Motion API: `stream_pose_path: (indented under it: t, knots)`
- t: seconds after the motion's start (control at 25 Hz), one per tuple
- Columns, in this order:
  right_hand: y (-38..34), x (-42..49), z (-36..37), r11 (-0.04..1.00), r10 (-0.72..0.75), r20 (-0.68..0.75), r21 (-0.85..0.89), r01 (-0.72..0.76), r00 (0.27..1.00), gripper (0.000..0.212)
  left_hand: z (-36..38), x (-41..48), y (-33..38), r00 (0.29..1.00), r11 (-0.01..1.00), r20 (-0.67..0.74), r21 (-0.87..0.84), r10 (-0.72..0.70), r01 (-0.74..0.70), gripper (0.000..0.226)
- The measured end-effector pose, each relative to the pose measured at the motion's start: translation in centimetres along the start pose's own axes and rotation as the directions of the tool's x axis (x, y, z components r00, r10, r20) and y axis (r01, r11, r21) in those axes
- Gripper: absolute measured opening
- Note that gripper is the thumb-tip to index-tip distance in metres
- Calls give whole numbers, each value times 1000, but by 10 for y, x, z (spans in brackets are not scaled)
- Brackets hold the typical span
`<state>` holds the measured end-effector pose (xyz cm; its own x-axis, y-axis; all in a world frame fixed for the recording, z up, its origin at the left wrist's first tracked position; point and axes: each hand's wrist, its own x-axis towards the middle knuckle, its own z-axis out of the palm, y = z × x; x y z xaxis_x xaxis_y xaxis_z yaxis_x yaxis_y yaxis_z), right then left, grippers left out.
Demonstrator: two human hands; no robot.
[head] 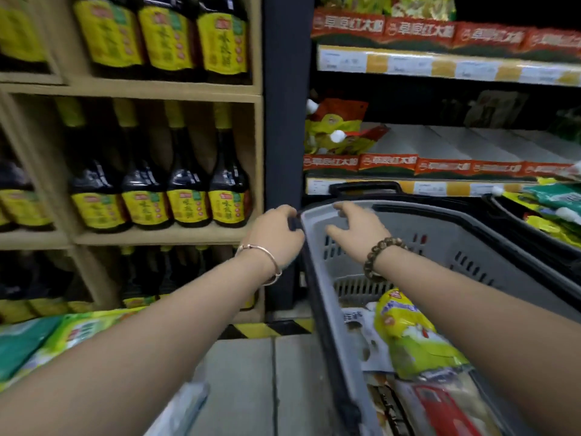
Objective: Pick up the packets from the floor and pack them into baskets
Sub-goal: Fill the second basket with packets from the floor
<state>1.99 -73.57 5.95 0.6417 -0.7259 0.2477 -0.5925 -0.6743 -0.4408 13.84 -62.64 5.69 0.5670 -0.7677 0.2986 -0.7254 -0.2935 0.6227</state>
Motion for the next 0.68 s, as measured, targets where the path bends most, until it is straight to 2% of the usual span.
stream_pose_path:
  t: [0.08,0.2,0.36,0.48,0.68]
  knots:
    - [-37,2,18,997,-73,21,-10,74,997,54,-26,-9,-36,999,998,-14,-39,-47,47,42]
    - [-92,5,50,972,-175,125,-137,192,977,53,-58,-24,-96,984,983,-74,-100,-164,157,43]
    - [-154,9,95,926,-243,209,-242,291,947,50,-79,-44,-177,967,971,-84,-2,-239,240,45]
    - [-182,5,146,909,-243,254,-277,311,936,50,-83,-60,-229,963,960,-60,85,-261,265,47]
    - [-202,-10,250,893,-181,426,-306,330,886,50,-81,-92,-305,955,927,-4,237,-298,290,49]
